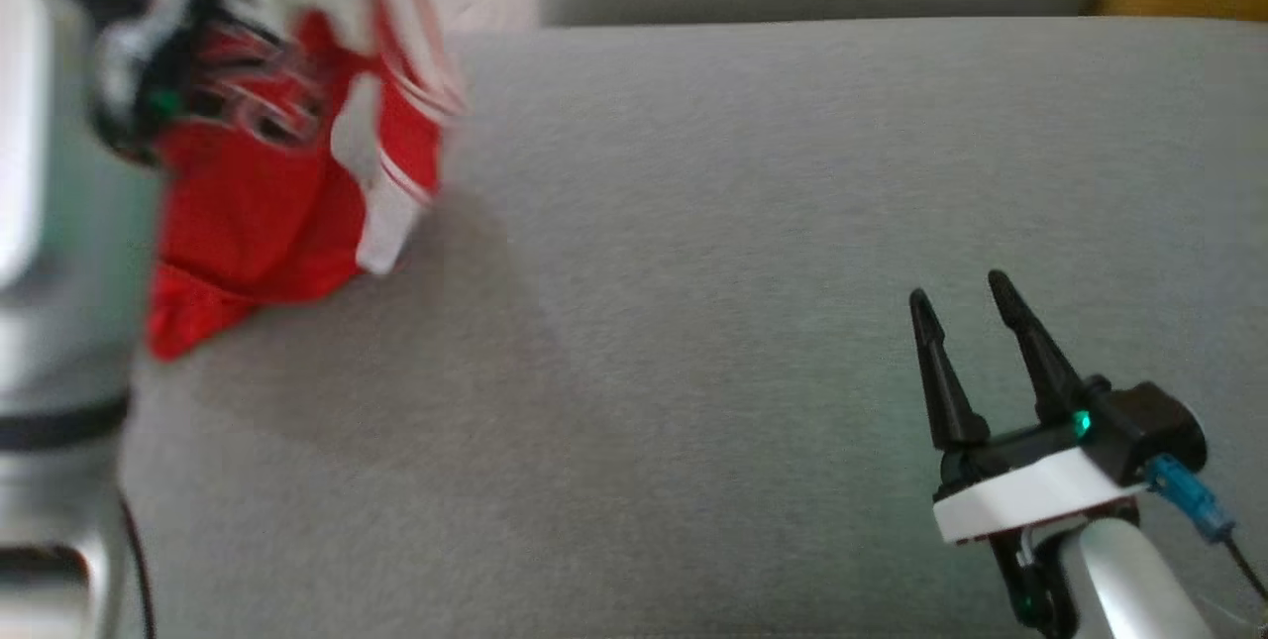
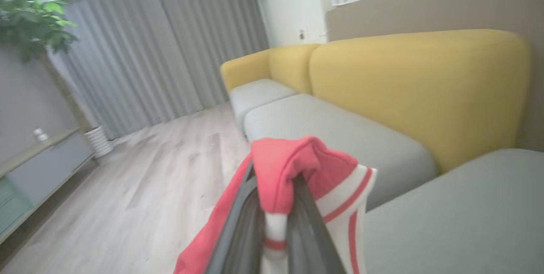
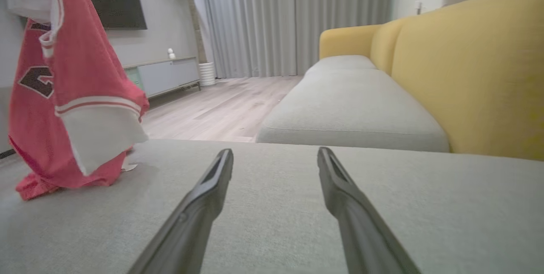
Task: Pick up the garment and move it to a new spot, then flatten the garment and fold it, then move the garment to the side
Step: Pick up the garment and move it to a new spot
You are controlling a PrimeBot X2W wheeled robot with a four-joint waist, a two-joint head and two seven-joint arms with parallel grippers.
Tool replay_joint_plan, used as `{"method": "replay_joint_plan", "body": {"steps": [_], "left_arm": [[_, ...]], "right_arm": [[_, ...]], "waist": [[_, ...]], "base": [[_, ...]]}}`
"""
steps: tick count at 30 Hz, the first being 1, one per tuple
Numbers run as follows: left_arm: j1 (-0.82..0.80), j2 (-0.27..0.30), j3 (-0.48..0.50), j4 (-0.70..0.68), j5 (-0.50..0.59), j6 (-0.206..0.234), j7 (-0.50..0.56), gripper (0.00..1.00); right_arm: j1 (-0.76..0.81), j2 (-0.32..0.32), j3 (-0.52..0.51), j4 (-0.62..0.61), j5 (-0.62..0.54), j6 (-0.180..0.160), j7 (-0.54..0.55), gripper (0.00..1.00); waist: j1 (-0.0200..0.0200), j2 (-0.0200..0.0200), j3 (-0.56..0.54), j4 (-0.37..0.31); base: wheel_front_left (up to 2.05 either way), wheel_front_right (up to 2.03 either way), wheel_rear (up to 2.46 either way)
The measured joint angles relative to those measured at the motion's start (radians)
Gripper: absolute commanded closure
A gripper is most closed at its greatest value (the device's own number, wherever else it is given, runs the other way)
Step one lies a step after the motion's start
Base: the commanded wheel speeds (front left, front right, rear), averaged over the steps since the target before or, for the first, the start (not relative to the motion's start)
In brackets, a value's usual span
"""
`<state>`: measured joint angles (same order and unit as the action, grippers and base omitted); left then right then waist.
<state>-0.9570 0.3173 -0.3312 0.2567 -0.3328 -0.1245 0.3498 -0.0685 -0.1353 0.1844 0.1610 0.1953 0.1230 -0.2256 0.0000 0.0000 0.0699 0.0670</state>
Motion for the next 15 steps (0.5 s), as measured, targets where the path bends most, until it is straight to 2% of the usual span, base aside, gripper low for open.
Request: {"method": "replay_joint_plan", "body": {"steps": [4, 7, 11, 15], "left_arm": [[0.067, -0.043, -0.101, -0.141, -0.048, -0.007, 0.1, 1.0], [0.096, -0.091, -0.153, -0.176, -0.057, -0.002, 0.126, 1.0], [0.126, -0.193, -0.186, -0.144, -0.06, 0.053, 0.108, 1.0], [0.137, -0.278, -0.23, -0.039, -0.078, 0.127, 0.013, 1.0]], "right_arm": [[0.006, 0.004, 0.0, 0.008, 0.006, 0.0, -0.005, 0.0], [0.005, 0.016, 0.002, 0.013, 0.008, 0.0, -0.008, 0.0], [0.003, 0.029, 0.004, 0.024, 0.013, 0.0, -0.015, 0.0], [-0.005, 0.033, 0.011, 0.035, 0.015, 0.0, -0.02, 0.0]], "waist": [[0.0, 0.0, -0.025, -0.062], [0.0, 0.0, -0.026, -0.107], [0.0, 0.0, -0.019, -0.163], [0.0, 0.0, -0.006, -0.218]], "base": [[0.0, 0.0, 0.0], [0.0, 0.0, 0.0], [0.0, 0.0, 0.0], [0.0, 0.0, 0.0]]}}
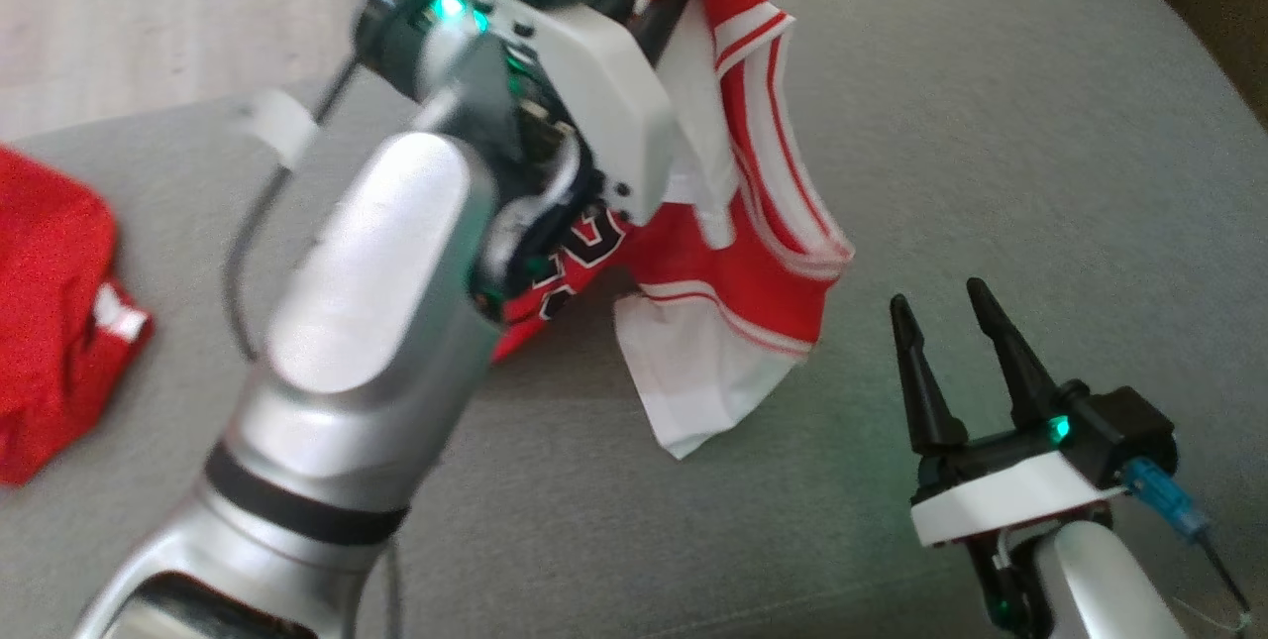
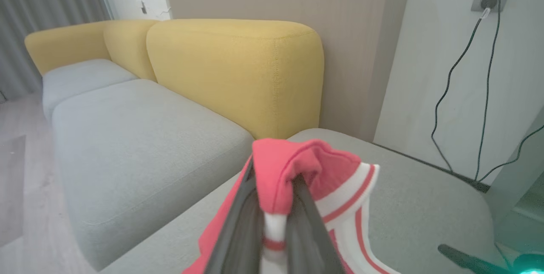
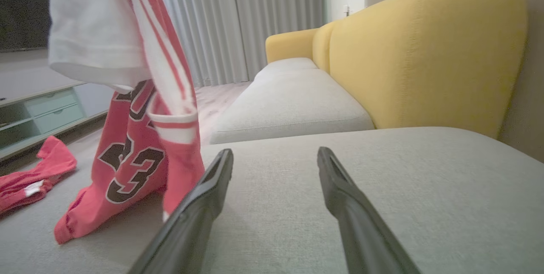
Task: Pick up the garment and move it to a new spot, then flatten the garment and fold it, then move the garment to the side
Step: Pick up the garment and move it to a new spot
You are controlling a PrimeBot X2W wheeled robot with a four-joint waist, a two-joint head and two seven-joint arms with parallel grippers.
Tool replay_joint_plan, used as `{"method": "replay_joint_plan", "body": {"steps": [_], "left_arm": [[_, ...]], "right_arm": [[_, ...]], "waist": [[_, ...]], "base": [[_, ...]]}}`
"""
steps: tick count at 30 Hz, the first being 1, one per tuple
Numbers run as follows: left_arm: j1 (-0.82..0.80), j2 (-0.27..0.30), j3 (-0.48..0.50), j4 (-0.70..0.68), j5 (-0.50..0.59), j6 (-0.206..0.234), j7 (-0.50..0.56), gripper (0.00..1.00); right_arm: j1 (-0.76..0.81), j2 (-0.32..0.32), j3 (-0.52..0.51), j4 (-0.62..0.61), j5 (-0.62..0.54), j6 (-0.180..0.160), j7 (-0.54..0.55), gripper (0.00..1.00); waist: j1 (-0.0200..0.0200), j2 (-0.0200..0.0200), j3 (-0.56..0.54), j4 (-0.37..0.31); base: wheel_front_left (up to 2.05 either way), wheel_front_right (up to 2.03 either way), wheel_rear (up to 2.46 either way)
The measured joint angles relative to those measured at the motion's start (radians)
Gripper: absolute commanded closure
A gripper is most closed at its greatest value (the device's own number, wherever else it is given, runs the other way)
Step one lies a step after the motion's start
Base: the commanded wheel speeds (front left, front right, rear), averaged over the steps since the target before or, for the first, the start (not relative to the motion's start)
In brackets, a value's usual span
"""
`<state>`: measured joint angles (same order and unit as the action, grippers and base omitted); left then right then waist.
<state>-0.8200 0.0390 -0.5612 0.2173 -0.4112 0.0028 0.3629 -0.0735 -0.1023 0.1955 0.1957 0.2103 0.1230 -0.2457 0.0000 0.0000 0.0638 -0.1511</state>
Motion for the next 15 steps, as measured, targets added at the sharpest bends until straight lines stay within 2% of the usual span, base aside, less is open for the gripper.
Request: {"method": "replay_joint_plan", "body": {"steps": [3, 5, 6, 7, 8, 11, 15], "left_arm": [[0.0, -0.009, -0.043, 0.089, -0.037, 0.077, -0.108, 1.0], [0.0, -0.001, -0.109, 0.119, -0.09, 0.148, -0.233, 1.0], [-0.003, -0.001, -0.157, 0.136, -0.102, 0.174, -0.285, 0.93], [-0.003, -0.003, -0.209, 0.15, -0.144, 0.19, -0.308, 0.54], [-0.003, -0.006, -0.257, 0.162, -0.194, 0.207, -0.321, 0.0], [-0.005, -0.007, -0.368, 0.196, -0.281, 0.247, -0.373, 0.0], [-0.012, -0.005, -0.445, 0.24, -0.352, 0.272, -0.431, 0.0]], "right_arm": [[-0.002, 0.009, 0.011, 0.009, 0.0, 0.0, -0.002, 0.0], [-0.008, 0.015, 0.013, 0.015, 0.001, 0.0, -0.002, 0.0], [-0.015, 0.019, 0.014, 0.017, 0.001, 0.0, -0.002, 0.0], [-0.024, 0.022, 0.015, 0.018, 0.001, 0.0, -0.002, 0.0], [-0.031, 0.023, 0.016, 0.019, 0.001, 0.0, -0.002, 0.0], [-0.049, 0.026, 0.016, 0.02, 0.001, 0.0, -0.002, 0.0], [-0.05, 0.028, -0.012, 0.018, 0.001, 0.0, -0.002, 0.0]], "waist": [[0.0, 0.0, 0.01, -0.043], [0.0, 0.0, 0.018, -0.069], [0.0, 0.0, 0.023, -0.081], [0.0, 0.0, 0.028, -0.092], [0.0, 0.0, 0.034, -0.101], [0.0, 0.0, 0.055, -0.12], [0.0, 0.0, 0.065, -0.118]], "base": [[0.0, 0.0, 0.0], [0.0, 0.0, 0.0], [0.0, 0.0, 0.0], [0.0, 0.0, 0.0], [0.0, 0.0, 0.0], [0.0, 0.0, 0.0], [0.0, 0.0, 0.0]]}}
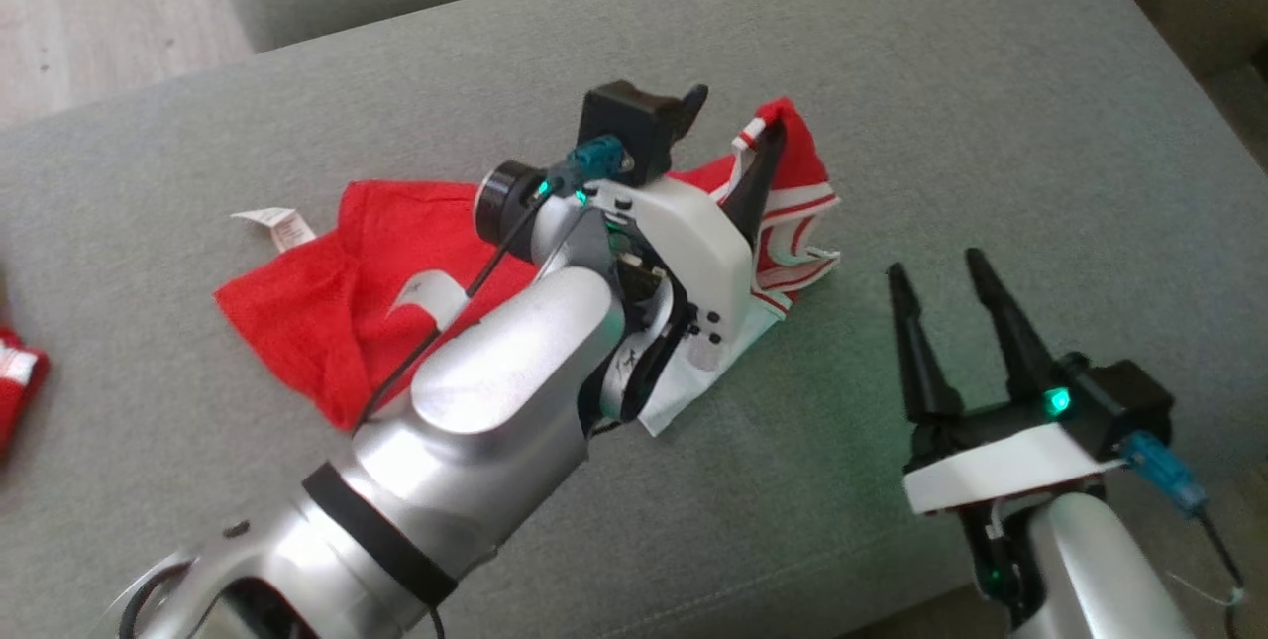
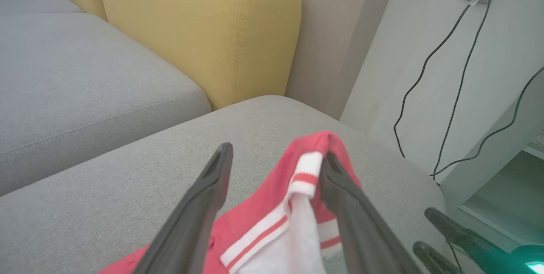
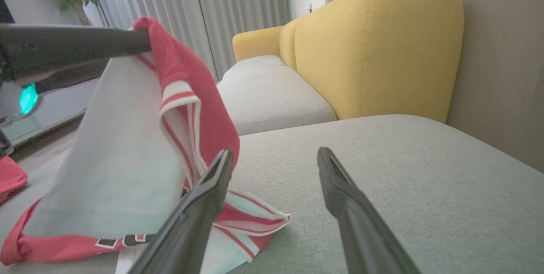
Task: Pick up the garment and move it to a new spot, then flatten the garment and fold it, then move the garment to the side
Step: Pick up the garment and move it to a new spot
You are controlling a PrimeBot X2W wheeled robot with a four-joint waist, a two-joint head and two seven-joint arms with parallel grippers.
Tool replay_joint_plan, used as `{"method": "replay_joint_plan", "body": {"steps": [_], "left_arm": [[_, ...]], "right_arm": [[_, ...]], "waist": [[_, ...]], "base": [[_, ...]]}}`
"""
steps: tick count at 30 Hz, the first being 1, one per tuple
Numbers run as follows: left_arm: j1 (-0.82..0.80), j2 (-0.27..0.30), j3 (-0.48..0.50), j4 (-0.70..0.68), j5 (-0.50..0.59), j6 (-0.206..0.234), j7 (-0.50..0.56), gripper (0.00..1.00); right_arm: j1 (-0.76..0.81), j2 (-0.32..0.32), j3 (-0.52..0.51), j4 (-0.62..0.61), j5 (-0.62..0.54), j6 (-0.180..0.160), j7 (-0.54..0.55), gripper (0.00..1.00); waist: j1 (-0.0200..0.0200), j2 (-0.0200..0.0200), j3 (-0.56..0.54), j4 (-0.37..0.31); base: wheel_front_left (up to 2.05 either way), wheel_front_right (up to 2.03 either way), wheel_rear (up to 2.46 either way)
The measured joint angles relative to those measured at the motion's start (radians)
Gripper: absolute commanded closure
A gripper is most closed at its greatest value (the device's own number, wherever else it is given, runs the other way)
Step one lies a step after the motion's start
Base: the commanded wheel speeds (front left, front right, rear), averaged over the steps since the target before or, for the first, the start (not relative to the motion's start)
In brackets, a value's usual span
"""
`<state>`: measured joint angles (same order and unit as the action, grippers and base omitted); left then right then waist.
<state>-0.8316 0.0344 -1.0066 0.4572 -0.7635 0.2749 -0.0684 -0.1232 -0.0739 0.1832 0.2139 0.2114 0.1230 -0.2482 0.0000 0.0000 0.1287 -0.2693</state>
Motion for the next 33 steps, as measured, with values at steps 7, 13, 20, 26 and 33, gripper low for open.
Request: {"method": "replay_joint_plan", "body": {"steps": [7, 13, 20, 26, 33], "left_arm": [[-0.013, 0.004, -0.049, 0.029, -0.091, 0.024, -0.081, 0.0], [0.035, 0.004, -0.212, 0.028, -0.189, -0.068, 0.069, 0.0], [0.071, 0.011, -0.258, 0.046, -0.217, -0.099, 0.138, 0.0], [0.127, 0.012, -0.279, 0.066, -0.216, -0.118, 0.164, 0.0], [0.196, 0.053, -0.257, 0.026, -0.205, -0.072, 0.077, 0.0]], "right_arm": [[0.019, -0.001, -0.045, -0.012, -0.004, 0.0, -0.002, 0.0], [0.049, -0.002, -0.072, -0.019, -0.009, 0.0, -0.002, 0.0], [0.055, -0.002, -0.072, -0.021, -0.009, 0.0, -0.002, 0.0], [0.062, -0.002, -0.077, -0.021, -0.009, 0.0, -0.002, 0.0], [0.107, -0.01, -0.097, -0.024, -0.014, 0.0, -0.002, 0.0]], "waist": [[0.0, 0.0, -0.016, 0.045], [0.0, 0.0, -0.04, 0.091], [0.0, 0.0, -0.06, 0.105], [0.0, 0.0, -0.074, 0.105], [0.0, 0.0, -0.103, 0.11]], "base": [[0.0, 0.0, 0.0], [0.0, 0.0, 0.0], [0.0, 0.0, 0.0], [0.0, 0.0, 0.0], [0.0, 0.0, 0.0]]}}
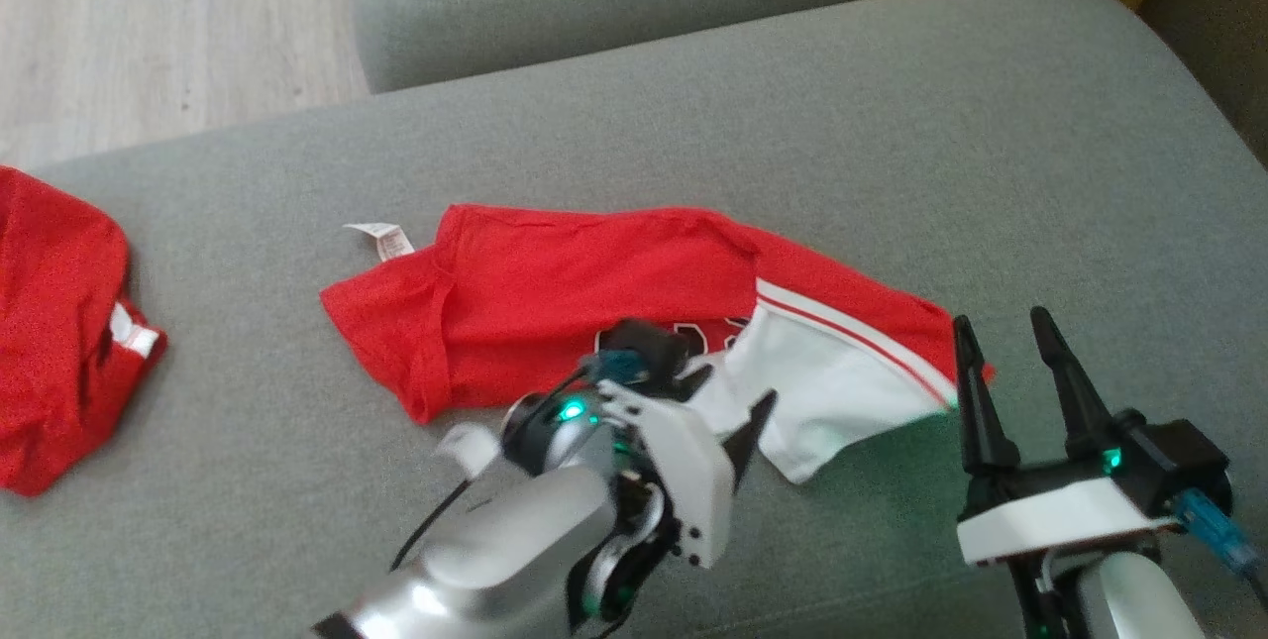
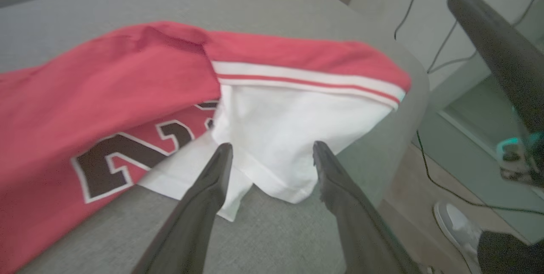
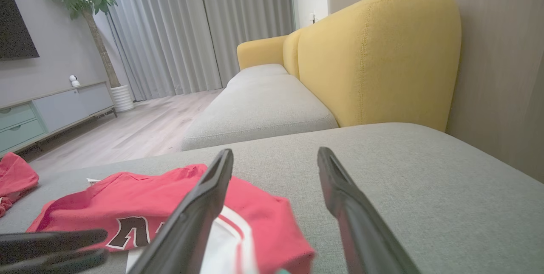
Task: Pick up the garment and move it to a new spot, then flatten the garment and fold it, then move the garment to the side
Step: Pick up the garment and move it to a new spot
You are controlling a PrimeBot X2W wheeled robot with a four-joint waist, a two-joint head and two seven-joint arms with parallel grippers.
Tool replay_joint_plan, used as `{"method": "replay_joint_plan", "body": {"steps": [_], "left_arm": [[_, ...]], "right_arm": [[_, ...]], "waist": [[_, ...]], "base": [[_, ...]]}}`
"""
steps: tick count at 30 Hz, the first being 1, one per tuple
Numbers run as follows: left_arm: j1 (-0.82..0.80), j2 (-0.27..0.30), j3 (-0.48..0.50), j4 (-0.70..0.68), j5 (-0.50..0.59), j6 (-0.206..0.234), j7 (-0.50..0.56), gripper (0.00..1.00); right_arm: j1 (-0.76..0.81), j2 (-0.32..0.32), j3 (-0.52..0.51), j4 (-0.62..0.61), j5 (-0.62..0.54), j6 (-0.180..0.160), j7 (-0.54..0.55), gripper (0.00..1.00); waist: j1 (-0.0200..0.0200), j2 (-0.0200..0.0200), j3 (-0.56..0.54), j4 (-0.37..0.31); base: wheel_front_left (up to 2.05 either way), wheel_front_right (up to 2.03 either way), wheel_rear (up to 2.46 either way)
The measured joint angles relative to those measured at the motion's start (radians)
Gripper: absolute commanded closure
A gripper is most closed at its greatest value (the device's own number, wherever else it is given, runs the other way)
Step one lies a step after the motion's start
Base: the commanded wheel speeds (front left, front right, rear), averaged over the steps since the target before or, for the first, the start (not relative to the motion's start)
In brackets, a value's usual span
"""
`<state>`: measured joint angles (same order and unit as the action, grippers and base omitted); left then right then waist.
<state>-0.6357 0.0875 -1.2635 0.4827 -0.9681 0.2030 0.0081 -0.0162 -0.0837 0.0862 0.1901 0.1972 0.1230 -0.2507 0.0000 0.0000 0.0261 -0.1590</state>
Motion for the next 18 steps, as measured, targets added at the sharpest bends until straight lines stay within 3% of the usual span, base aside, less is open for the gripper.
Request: {"method": "replay_joint_plan", "body": {"steps": [8, 14, 18], "left_arm": [[0.159, 0.141, 0.123, -0.153, 0.031, 0.196, -0.221, 0.0], [0.305, 0.231, 0.253, -0.269, 0.116, 0.317, -0.256, 0.0], [0.414, 0.26, 0.379, -0.361, 0.245, 0.356, -0.257, 0.0]], "right_arm": [[0.051, -0.027, -0.039, -0.029, -0.055, 0.0, 0.0, 0.0], [0.103, -0.026, -0.092, -0.041, -0.097, 0.0, 0.0, 0.0], [0.137, -0.019, -0.123, -0.045, -0.109, 0.0, 0.0, 0.0]], "waist": [[0.0, 0.0, -0.035, 0.04], [0.0, 0.0, -0.049, 0.1], [0.0, 0.0, -0.056, 0.14]], "base": [[0.0, 0.0, 0.0], [0.0, 0.0, 0.0], [0.0, 0.0, 0.0]]}}
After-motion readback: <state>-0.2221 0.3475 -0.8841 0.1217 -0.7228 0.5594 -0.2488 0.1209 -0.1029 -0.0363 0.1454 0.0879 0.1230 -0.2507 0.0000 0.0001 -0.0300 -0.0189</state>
